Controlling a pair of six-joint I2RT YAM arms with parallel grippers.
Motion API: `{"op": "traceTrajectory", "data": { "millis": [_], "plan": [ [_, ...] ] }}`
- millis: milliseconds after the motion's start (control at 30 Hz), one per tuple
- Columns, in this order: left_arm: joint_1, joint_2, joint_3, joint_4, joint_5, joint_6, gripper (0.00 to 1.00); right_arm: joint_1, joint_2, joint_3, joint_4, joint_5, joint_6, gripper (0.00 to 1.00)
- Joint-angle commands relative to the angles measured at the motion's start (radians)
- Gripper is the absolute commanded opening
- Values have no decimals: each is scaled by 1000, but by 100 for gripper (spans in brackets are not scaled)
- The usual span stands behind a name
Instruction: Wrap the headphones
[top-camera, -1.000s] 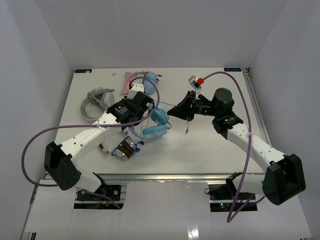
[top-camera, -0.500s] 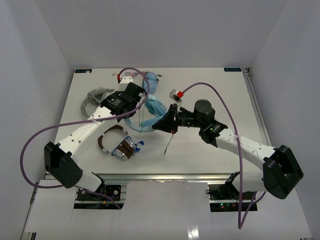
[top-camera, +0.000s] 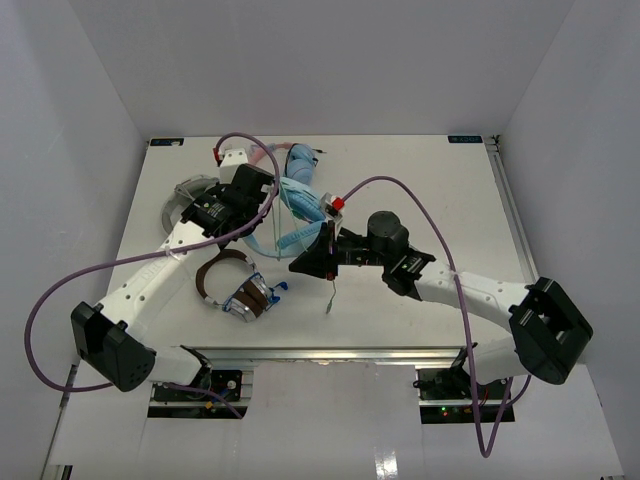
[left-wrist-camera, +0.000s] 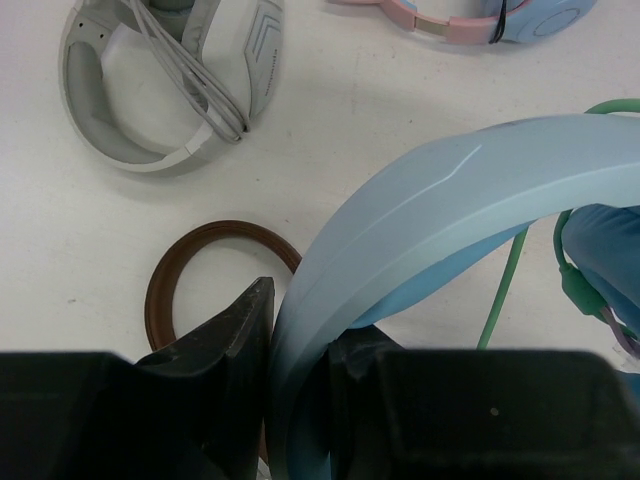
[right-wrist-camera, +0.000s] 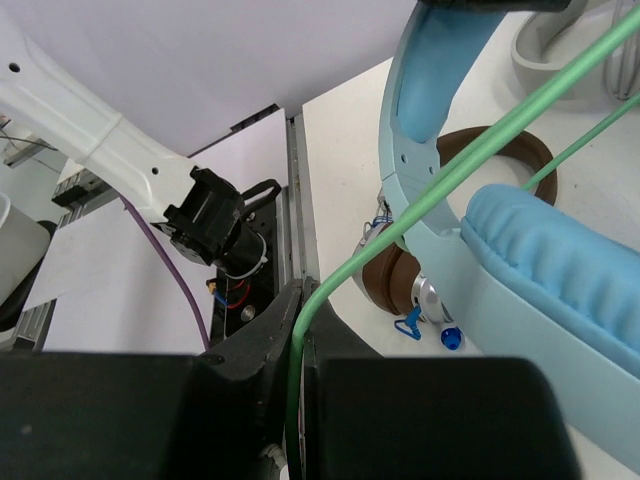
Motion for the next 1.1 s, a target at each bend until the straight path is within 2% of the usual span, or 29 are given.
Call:
{"op": "traceTrajectory", "data": {
  "millis": [0,300,533,733,933,1067],
  "plan": [
    [29,-32,35,84,-22,-144,0,32,15,-40,77,-41,-24,8],
    [29,-68,68,59,79,-253,0,38,-13,-107,94,3,-37,10],
    [29,-114,88,55,166,-301,0,39,-7,-115,89,32,-50,18],
    [29,-158,84,53,186,-312,0,39,36,-114,85,73,-79,8],
    [29,-187,100,35,189,-318,0,39,70,-137,91,136,-113,8],
    [29,-199,110,21,202,-326,0,38,70,-147,90,166,-133,14]
  ]
}}
